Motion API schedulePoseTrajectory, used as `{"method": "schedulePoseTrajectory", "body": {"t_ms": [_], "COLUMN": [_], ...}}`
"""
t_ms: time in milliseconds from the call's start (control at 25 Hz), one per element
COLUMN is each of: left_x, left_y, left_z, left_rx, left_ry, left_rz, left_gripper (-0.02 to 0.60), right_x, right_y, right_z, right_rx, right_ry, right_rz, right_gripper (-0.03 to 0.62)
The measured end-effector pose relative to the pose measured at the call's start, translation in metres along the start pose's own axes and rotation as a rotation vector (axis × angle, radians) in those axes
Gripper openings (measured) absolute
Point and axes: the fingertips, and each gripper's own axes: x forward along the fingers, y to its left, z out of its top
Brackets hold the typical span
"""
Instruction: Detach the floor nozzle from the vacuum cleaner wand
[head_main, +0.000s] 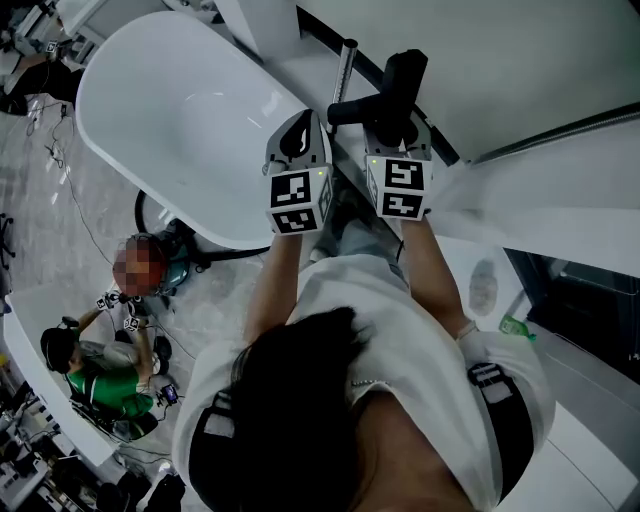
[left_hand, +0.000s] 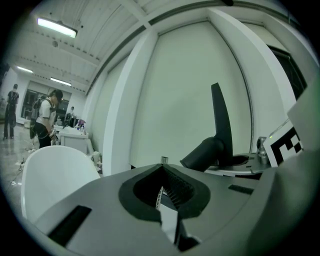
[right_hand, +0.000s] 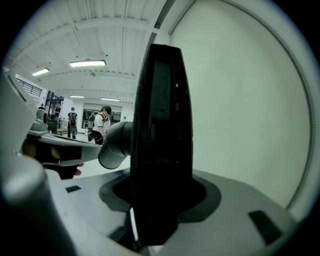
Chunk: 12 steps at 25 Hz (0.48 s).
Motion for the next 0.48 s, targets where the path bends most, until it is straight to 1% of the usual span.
{"method": "schedulePoseTrajectory", "body": {"t_ms": [240, 480], "left_x": [-0.009, -0.02], "left_y": [0.006, 0.004], "left_z": [0.004, -0.009], "left_rx": [-0.011, -0.006], "left_ry": [-0.005, -0.001], "left_rz": [0.009, 0.01], "left_gripper": [0.003, 0.003], "right_x": [-0.006, -0.015], "right_y": [0.007, 0.014], "right_z": [0.003, -0.009], "right_rx": [0.013, 0.014], "right_ry": [0.001, 0.003], "right_rz": [-0.008, -0.006], "right_gripper": [0.218, 0.218]}}
